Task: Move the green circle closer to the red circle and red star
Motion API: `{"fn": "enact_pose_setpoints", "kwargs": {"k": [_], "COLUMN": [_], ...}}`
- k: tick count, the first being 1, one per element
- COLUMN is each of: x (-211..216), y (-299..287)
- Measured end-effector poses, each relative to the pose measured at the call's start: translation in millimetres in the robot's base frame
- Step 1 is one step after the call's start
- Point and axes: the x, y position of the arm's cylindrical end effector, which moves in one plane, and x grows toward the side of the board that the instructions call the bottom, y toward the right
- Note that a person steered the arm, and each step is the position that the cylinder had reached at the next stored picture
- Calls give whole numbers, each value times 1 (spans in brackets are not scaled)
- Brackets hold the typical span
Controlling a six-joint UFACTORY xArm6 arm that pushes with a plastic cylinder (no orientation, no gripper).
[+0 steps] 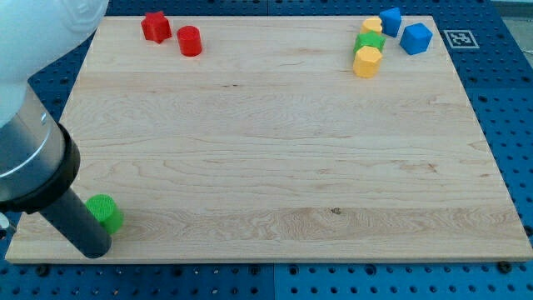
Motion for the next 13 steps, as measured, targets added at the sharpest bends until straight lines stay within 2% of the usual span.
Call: {"fn": "enact_pose_setpoints", "kwargs": {"k": [9,13], "x": [-197,-317], "y": [0,0]}}
